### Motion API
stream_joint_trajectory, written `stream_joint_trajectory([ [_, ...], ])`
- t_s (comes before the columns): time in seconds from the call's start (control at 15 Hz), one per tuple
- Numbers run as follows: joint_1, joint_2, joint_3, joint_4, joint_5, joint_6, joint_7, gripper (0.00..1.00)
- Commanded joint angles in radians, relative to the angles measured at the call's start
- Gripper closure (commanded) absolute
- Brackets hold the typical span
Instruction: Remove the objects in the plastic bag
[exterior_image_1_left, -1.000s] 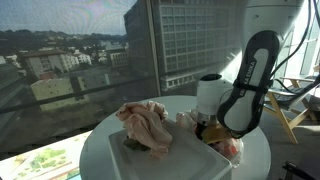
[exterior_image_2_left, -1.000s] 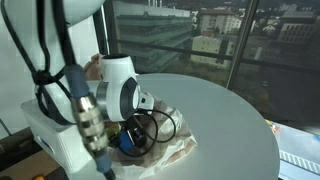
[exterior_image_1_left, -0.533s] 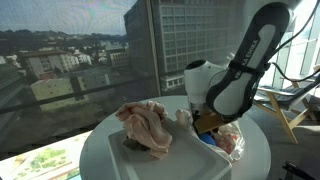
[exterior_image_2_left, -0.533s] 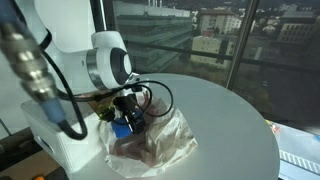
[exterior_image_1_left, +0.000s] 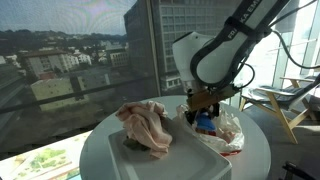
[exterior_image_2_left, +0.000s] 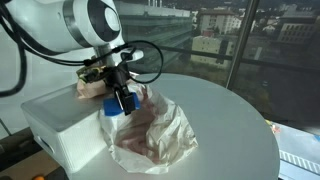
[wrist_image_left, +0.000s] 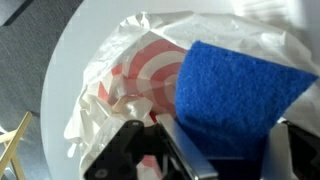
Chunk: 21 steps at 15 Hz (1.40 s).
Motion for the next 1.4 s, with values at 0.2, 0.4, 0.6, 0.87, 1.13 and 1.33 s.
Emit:
stream_joint_trajectory([
  [0.2,0.004,-0.135,0.062,0.062,0.067,-0.28,-0.018,0.89],
  [0.4,0.02,-0.178,0.105,0.083,0.073,-0.32,-0.057,0.88],
  [0.6,0.049,-0.169,0.155,0.117,0.07,-0.298,-0.112,0.88],
  [0.87,0.095,-0.104,0.21,0.162,0.084,-0.266,-0.218,0.88],
  [1.13,0.117,-0.007,0.234,0.2,0.018,-0.261,-0.2,0.62],
  [1.33,0.128,0.032,0.221,0.226,0.011,-0.266,-0.192,0.46],
])
